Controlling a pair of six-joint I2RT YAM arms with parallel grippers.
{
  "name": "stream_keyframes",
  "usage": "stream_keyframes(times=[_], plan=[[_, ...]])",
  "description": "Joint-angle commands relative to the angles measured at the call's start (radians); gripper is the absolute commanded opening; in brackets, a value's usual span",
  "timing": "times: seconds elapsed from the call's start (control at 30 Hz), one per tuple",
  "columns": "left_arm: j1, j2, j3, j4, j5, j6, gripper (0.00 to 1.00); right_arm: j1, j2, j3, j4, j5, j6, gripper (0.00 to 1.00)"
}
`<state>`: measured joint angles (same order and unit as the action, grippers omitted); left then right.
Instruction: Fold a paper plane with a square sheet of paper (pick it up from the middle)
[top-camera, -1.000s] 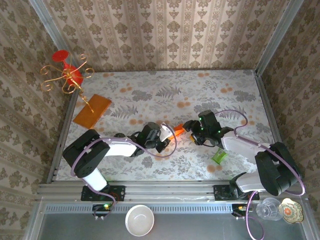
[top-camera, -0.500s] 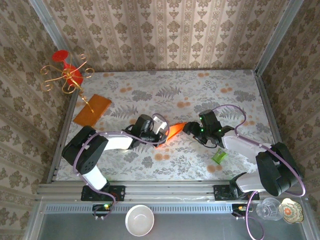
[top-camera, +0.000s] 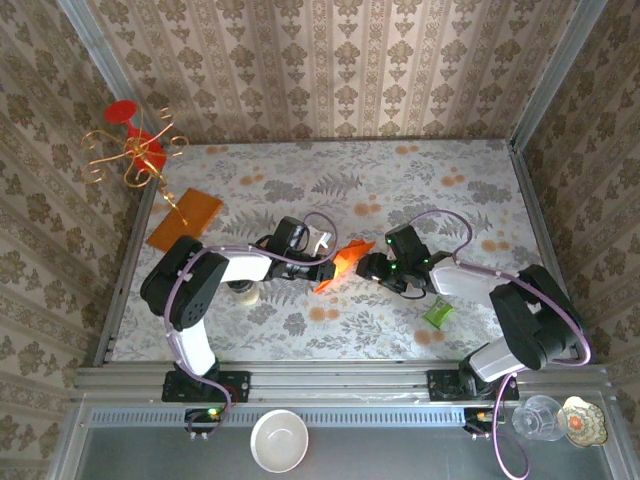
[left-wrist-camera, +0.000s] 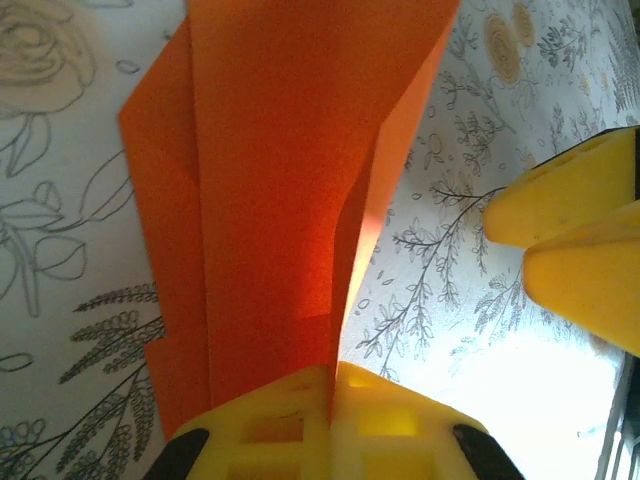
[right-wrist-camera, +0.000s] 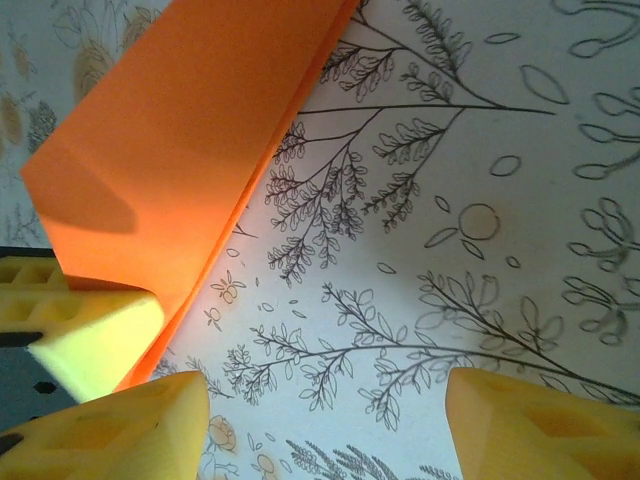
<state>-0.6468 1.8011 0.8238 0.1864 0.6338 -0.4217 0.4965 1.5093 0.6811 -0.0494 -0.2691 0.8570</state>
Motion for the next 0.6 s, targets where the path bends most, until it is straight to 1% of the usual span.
stream_keyframes(times=[0.0,0.23,0.57], plan=[[0.014,0.019,0.027,-0.024,0.051,-0.062,0.00,0.011,0.035,0.055,0.015,-0.015,-0.042,0.65],[0.042,0.039,0.022,0.027,0.099,-0.166,0.00,0.028,0.108,0.139,-0.006,0.003,-0.075,0.64],[0.068,0.060,0.012,0.113,0.157,-0.366,0.00,0.030,0.204,0.235,-0.041,0.048,-0.078,0.64]])
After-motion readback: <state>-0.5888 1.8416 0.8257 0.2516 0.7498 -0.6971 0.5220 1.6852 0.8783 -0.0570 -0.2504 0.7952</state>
